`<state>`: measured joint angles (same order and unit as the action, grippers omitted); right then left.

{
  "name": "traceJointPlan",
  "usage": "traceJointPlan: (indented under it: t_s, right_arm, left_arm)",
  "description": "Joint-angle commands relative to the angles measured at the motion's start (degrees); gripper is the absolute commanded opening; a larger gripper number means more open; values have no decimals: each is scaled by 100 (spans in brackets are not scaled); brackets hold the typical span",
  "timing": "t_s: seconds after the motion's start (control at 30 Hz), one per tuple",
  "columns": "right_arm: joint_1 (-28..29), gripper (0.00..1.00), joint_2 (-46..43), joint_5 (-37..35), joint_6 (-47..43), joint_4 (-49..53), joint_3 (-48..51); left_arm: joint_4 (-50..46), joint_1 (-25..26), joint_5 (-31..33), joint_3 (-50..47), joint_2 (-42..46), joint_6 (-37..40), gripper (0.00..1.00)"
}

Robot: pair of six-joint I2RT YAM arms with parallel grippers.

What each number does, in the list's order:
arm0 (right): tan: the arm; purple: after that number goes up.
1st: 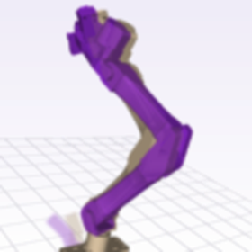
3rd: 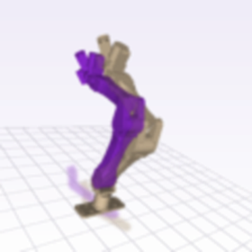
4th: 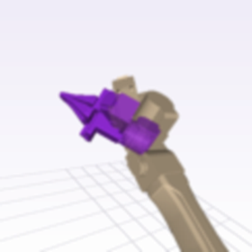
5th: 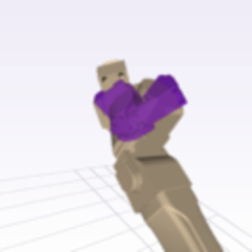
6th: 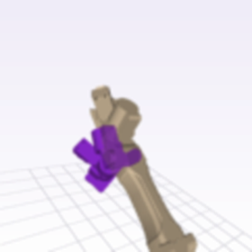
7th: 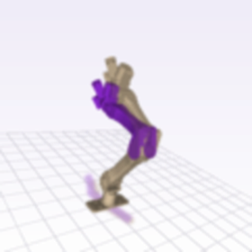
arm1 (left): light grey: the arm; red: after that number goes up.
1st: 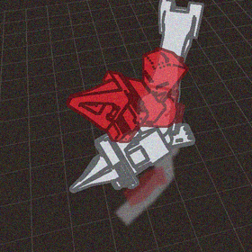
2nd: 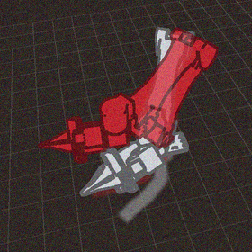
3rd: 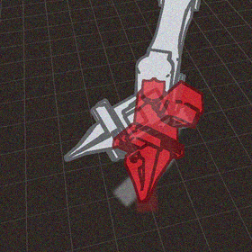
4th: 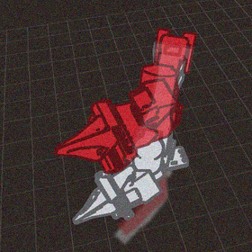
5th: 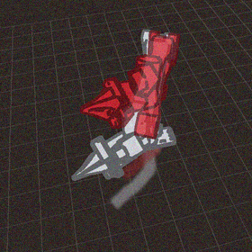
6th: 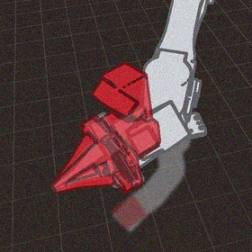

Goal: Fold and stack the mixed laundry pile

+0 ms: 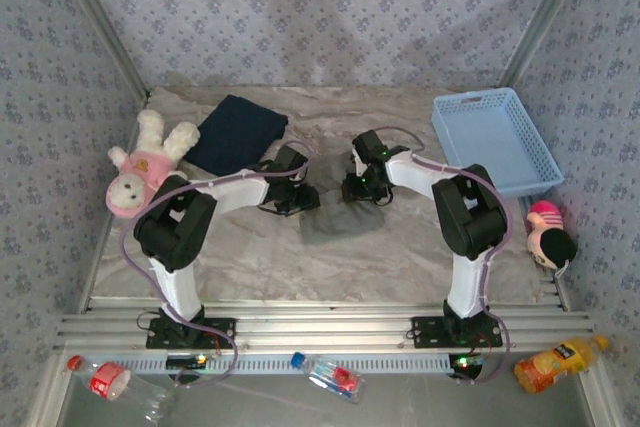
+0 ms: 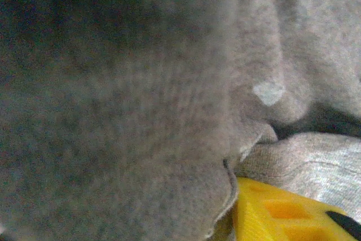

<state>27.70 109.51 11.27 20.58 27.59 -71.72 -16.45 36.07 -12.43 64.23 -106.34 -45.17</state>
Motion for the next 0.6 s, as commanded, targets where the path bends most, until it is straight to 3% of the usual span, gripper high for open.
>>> traceJointPlan:
  t_s: [0.0, 0.13, 0.57]
  right_arm:
    - [-13, 28, 88, 283, 106, 51, -86]
    - [-23, 0, -3, 299, 237, 58, -170]
    - [-239, 0, -582, 466, 1368, -95, -190]
  left_arm:
    - [-107, 52, 19, 337, -242, 91, 32]
    - [-606, 63, 125, 749, -373, 417, 0]
    - [-1876, -99, 360, 2048, 26, 1094, 0]
